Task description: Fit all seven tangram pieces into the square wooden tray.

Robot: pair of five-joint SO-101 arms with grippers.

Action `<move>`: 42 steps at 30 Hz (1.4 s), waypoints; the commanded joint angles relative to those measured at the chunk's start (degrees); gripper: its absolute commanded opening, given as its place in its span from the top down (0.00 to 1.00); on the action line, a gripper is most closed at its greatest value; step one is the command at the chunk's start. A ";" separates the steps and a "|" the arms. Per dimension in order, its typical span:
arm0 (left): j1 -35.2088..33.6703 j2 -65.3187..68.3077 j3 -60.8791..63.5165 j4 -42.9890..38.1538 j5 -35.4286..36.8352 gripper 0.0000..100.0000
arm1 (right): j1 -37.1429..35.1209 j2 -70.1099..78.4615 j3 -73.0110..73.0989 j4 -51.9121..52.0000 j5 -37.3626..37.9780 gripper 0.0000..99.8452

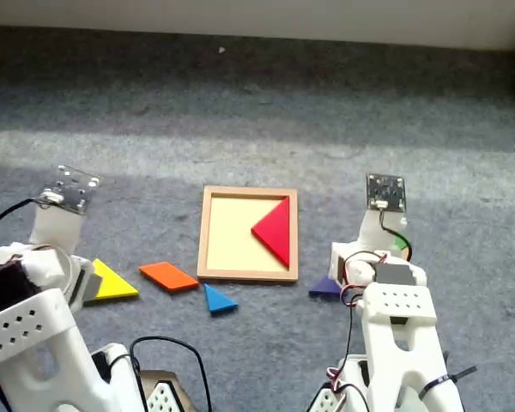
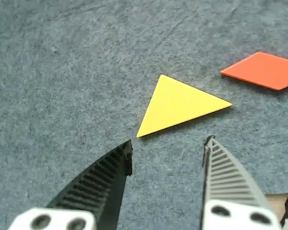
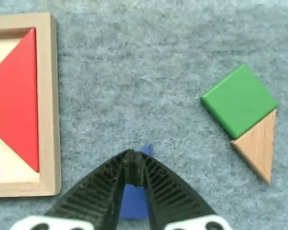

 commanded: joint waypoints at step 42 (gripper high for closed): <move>-2.24 38.02 1.98 -17.58 -39.65 0.62 | 0.40 -1.19 -0.31 -1.01 -0.44 0.99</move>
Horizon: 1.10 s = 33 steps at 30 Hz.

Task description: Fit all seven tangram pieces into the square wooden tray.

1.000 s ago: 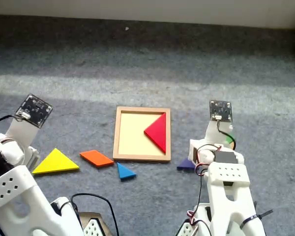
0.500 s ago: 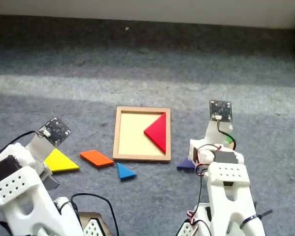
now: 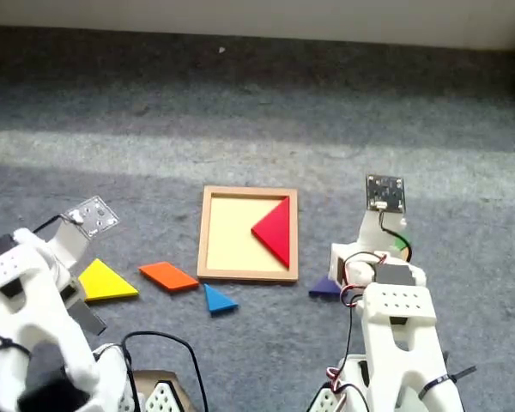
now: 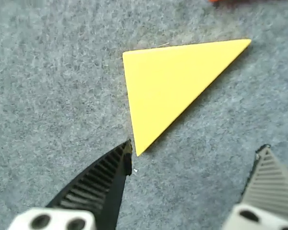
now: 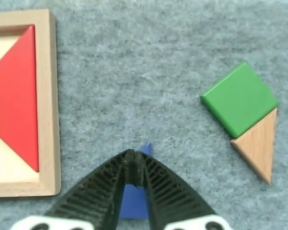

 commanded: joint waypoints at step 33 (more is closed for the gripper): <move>8.31 23.52 -9.63 -2.55 -1.49 0.86 | 0.40 -1.19 -0.31 -1.01 -0.35 0.99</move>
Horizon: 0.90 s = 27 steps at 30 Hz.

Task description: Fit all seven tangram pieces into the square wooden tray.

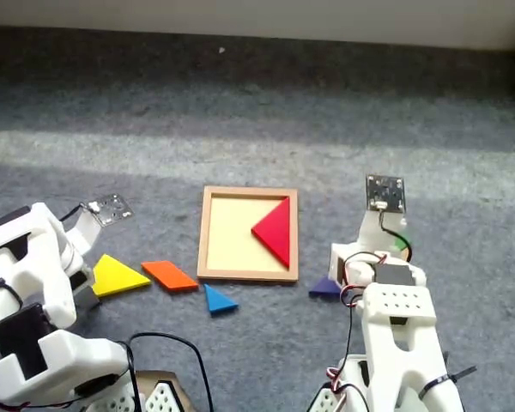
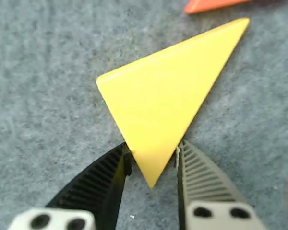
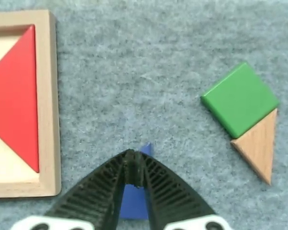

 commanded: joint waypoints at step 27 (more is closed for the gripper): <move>19.65 -20.53 2.86 8.79 16.00 1.00 | 0.48 -1.45 -0.31 -1.01 -0.35 0.99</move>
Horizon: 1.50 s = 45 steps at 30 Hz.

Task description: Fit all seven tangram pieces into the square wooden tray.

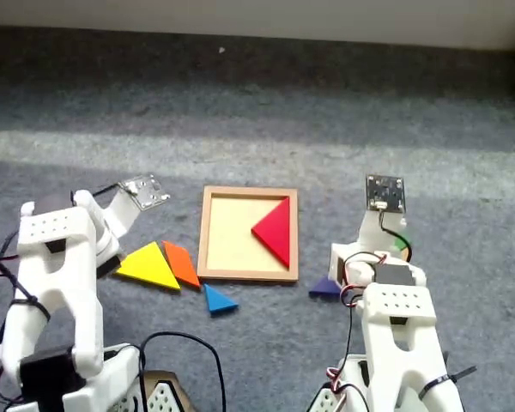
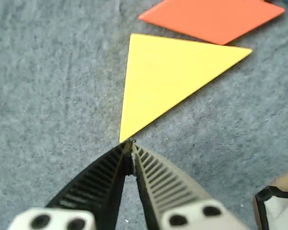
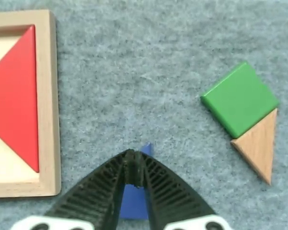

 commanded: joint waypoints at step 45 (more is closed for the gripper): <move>11.74 1.01 8.40 -19.52 2.29 0.71 | 0.57 -1.19 -0.31 -1.01 -0.35 0.99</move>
